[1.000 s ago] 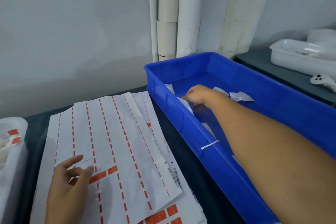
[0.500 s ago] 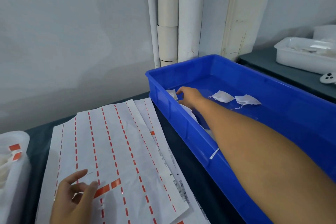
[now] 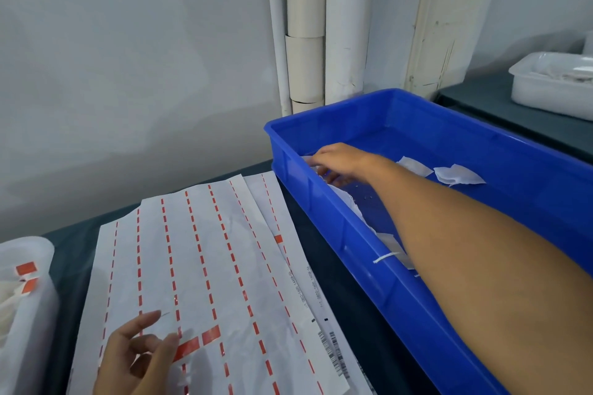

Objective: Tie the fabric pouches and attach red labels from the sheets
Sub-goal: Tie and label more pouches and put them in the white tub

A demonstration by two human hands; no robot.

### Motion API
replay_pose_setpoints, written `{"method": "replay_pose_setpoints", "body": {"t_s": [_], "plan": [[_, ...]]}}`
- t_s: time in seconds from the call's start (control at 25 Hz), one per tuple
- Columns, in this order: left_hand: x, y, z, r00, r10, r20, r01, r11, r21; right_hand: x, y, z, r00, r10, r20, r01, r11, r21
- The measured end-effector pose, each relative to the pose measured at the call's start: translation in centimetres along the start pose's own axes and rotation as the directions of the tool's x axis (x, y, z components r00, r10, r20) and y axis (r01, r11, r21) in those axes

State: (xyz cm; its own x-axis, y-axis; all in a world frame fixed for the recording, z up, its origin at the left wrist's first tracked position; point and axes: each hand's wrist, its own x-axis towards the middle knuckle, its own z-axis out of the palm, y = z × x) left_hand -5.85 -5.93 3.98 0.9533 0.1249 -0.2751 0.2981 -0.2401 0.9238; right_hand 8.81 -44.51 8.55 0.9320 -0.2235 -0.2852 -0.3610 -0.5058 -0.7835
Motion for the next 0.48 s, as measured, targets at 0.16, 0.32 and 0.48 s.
{"method": "replay_pose_setpoints", "body": {"t_s": [0.16, 0.32, 0.48], "plan": [[0.1, -0.2, 0.2, 1.000, -0.026, -0.014, 0.026, 0.999, -0.020, -0.8, -0.2, -0.4, 0.994, -0.090, -0.060, 0.087, 0.994, -0.063], [0.2, -0.5, 0.2, 0.999, 0.008, -0.047, -0.008, 1.000, -0.003, -1.6, -0.7, -0.4, 0.951, -0.171, -0.257, 0.136, 0.980, -0.146], [0.1, -0.8, 0.1, 0.997, 0.062, -0.038, -0.060, 0.998, 0.036, -2.9, -3.2, -0.1, 0.857, -0.239, -0.456, 0.082, 0.938, -0.337]]}}
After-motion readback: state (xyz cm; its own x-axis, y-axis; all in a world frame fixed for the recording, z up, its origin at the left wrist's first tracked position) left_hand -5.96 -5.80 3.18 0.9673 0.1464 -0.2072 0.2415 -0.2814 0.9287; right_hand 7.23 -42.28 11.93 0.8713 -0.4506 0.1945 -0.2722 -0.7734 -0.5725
